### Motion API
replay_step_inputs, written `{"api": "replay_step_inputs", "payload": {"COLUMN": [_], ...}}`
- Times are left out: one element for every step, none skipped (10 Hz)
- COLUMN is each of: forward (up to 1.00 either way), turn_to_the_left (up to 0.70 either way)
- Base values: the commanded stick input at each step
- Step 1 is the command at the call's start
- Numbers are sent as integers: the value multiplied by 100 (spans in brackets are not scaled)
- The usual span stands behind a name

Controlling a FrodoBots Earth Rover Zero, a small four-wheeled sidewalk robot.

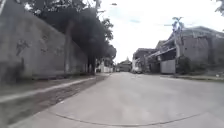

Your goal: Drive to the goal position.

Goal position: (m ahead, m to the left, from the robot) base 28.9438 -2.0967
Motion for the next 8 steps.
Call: {"api": "replay_step_inputs", "payload": {"forward": [70,70,70,70,70,70,70,70], "turn_to_the_left": [-35,-35,0,0,0,0,0,0]}}
